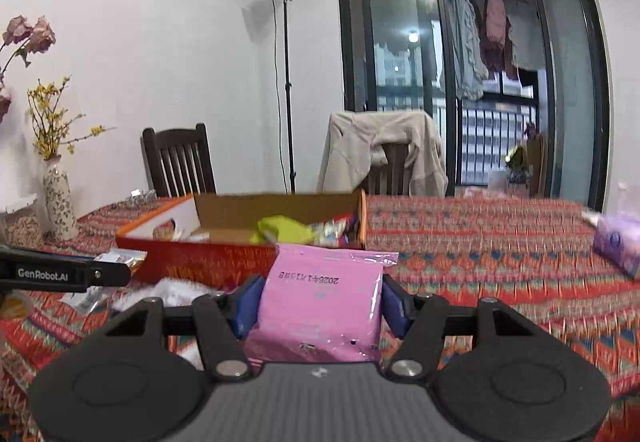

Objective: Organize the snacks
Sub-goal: 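Lift both held snacks and carry them over the orange box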

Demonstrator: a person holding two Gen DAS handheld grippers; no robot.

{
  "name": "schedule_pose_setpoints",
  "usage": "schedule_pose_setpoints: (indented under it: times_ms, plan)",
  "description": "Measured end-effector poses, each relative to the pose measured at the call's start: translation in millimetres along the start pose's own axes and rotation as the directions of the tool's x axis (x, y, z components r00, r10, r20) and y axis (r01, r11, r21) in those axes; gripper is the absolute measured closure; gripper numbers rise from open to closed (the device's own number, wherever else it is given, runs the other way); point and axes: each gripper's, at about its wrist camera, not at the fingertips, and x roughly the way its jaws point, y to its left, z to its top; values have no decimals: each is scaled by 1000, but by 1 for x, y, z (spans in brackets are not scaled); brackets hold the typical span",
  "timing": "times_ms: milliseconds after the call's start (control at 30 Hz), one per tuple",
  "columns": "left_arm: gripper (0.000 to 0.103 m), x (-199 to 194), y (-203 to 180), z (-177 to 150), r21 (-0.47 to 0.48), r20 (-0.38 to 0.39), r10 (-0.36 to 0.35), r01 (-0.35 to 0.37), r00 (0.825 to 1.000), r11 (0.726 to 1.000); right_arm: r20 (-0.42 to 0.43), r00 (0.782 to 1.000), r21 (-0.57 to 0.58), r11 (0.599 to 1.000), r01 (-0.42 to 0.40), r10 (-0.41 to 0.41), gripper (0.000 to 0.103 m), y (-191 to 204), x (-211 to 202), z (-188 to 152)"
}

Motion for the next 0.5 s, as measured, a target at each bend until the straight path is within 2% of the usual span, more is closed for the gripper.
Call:
schedule_pose_setpoints:
  times_ms: [267,500]
  plan:
    - [54,22,13,36,-15,46,35,-34,998,999,55,998,-61,998,-12,15,42,12,31,40]
    - [54,52,27,68,-69,82,71,-65,994,995,72,997,-90,996,-26,32,42,24,71,74]
